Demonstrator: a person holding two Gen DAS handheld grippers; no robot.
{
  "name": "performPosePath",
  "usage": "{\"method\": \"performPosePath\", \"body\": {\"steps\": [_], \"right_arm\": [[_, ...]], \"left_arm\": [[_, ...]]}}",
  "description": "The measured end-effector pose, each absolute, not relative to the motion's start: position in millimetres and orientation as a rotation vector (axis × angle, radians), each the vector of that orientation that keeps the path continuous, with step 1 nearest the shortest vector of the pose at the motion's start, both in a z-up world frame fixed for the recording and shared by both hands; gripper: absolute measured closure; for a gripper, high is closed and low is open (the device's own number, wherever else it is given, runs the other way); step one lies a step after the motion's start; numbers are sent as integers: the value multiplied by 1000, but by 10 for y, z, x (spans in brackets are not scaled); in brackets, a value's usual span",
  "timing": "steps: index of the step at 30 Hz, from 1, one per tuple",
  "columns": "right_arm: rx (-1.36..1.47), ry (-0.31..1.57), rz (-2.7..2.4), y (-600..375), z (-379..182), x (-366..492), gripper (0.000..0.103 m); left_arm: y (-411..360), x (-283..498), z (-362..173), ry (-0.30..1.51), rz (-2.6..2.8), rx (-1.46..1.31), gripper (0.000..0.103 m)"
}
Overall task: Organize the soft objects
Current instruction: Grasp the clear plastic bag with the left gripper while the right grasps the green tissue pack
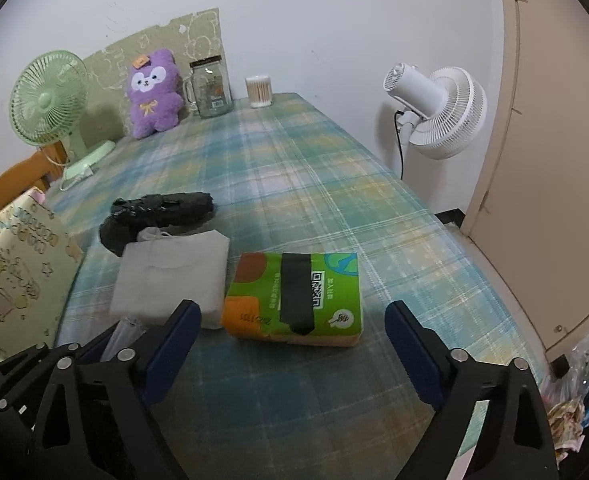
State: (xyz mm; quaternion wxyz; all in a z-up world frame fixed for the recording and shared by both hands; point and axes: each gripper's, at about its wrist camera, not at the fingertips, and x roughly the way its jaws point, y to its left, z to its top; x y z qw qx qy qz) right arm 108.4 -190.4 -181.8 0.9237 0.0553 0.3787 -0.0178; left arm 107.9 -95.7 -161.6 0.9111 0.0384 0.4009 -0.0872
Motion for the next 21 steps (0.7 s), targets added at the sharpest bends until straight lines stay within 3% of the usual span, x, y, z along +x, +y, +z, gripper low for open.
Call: {"method": "performPosePath", "body": {"steps": [4,9,21], "right_arm": [[143,817,-31,-1926,-1885,1171,25],[143,817,-38,-1920,-1895,1198,30],[129,777,-24,-1849,-1707,1056,32]], "left_arm": [[-958,1102,-1623,823,-179,81,88],[-960,1116,-1633,824,-185,77,88],[-913,1037,-1513,813,-184,70,88]]}}
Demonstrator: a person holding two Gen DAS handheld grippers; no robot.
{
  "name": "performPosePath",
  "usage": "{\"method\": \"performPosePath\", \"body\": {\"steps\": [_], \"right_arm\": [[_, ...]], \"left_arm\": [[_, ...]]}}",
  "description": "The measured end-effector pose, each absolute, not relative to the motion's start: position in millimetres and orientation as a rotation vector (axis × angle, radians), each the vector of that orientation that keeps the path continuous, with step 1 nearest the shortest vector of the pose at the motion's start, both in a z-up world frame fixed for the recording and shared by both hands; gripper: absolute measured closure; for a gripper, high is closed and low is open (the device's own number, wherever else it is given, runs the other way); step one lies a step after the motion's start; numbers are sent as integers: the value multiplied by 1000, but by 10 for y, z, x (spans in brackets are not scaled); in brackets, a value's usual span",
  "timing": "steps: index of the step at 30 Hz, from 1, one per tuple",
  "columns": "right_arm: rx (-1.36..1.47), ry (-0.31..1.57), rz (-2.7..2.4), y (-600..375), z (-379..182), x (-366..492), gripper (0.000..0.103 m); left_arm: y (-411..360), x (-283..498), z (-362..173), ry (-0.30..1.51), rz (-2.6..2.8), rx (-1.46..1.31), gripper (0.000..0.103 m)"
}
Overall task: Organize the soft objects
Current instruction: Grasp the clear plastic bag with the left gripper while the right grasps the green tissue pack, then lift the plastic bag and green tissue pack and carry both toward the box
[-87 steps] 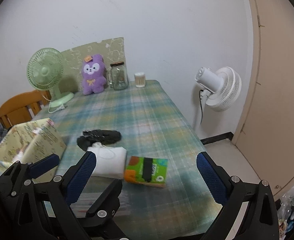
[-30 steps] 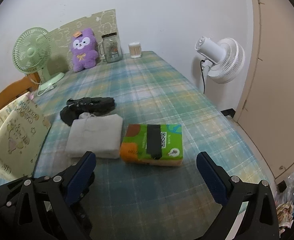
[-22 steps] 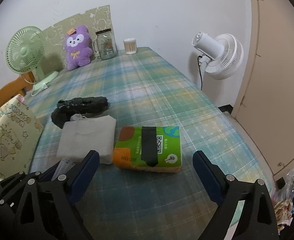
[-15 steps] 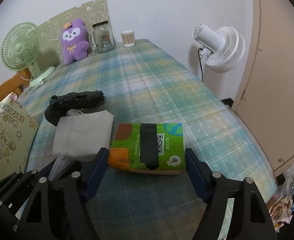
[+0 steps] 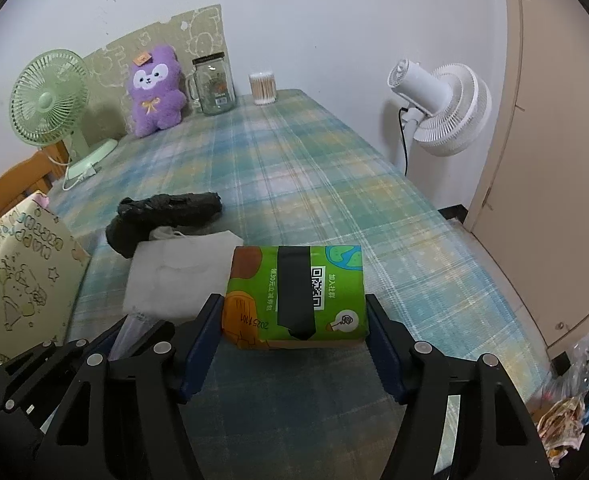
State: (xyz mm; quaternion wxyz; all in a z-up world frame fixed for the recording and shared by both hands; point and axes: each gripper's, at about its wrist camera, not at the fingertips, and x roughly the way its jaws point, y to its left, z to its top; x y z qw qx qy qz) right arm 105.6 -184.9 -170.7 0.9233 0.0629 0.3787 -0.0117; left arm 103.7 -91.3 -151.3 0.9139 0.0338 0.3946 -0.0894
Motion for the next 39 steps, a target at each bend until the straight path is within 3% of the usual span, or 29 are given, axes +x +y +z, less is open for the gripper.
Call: {"method": "performPosePath", "body": {"steps": [39], "right_arm": [[136,580,-19,-1678,-746,520,32]], "left_arm": [[-731,579,-607,621,-172,86,88]]}}
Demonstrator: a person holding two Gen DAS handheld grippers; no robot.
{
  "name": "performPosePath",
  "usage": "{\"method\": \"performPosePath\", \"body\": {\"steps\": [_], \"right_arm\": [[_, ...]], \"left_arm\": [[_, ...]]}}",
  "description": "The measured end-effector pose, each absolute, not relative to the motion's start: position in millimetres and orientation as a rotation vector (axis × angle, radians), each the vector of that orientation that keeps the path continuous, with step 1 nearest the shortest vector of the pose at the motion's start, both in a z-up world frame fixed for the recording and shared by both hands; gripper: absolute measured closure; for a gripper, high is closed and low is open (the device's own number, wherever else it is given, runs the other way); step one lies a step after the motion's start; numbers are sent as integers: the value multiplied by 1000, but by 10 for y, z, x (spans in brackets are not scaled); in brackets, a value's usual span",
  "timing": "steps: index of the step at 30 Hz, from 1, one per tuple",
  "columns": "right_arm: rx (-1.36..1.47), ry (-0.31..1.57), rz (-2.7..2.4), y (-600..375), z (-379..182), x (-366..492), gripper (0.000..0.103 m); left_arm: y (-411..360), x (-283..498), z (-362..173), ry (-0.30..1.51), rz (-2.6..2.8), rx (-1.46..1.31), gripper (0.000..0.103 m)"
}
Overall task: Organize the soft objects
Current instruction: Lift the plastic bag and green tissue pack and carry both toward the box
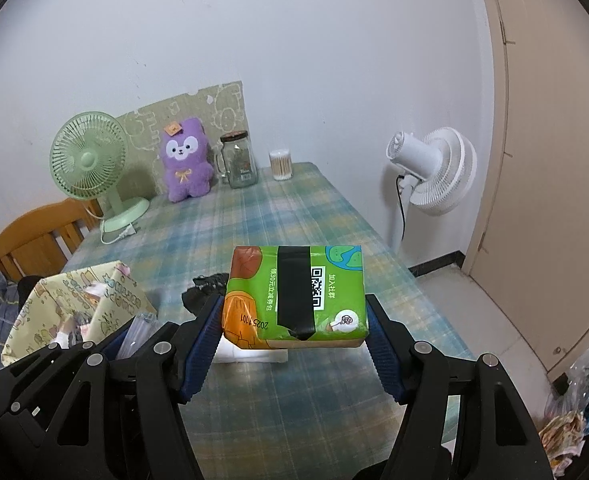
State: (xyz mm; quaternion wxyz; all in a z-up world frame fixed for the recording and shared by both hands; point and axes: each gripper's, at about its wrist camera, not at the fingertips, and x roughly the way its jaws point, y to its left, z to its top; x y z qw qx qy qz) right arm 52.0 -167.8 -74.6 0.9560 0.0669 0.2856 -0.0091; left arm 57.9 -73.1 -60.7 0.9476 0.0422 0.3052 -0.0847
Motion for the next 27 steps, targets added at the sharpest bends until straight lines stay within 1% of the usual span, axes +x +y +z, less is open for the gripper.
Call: {"method": "performPosePath", "body": {"steps": [15,27], "right_arm": [[123,511,-17,-1727,-349,430,32],[115,487,-19,-1707,-163,449,32]], "left_arm": [[-733,524,-249,553,-184,76,88],[-696,536,-72,527,-205,85,88]]}}
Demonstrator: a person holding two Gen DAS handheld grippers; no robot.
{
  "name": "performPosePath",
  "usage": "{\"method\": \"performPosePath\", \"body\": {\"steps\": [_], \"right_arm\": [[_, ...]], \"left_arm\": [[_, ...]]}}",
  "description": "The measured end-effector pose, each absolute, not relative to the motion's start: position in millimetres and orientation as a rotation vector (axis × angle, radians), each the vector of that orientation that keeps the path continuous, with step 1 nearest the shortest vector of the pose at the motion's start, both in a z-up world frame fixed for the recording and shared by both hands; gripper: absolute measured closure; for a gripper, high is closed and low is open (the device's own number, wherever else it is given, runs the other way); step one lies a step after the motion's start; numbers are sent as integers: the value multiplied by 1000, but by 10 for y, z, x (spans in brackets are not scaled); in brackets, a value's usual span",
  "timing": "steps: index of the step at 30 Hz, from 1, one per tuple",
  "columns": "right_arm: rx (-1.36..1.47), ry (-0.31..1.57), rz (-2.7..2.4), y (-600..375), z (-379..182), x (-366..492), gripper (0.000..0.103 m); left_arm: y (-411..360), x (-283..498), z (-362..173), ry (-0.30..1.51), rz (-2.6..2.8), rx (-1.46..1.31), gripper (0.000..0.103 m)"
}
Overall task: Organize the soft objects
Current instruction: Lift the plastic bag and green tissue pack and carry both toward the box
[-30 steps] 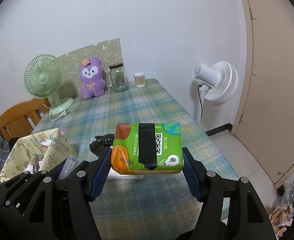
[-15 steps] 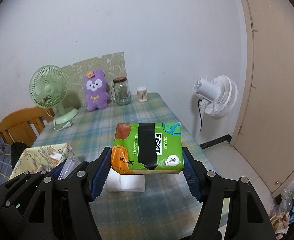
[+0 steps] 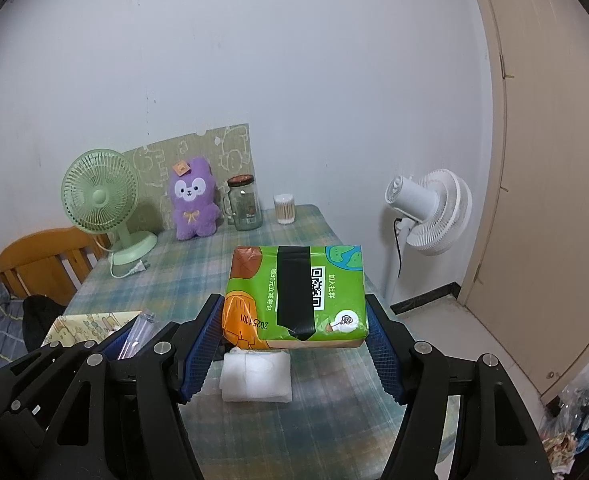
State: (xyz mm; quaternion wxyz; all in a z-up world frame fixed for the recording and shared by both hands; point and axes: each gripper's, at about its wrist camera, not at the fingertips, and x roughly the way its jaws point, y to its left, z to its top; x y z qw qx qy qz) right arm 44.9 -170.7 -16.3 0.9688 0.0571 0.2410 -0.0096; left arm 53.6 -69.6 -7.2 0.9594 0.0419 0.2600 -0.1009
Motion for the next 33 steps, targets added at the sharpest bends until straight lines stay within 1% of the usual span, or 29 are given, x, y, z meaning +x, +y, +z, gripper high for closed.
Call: {"method": "performPosePath", "body": {"steps": [22,33], "right_arm": [[106,488,7,-1366,-155,607,32],[77,516,29,-1030,-215,759,32]], "left_arm": [[-354,622,-23,500,-164,116,88],[-40,756,-87,532,-155,91,88]]}}
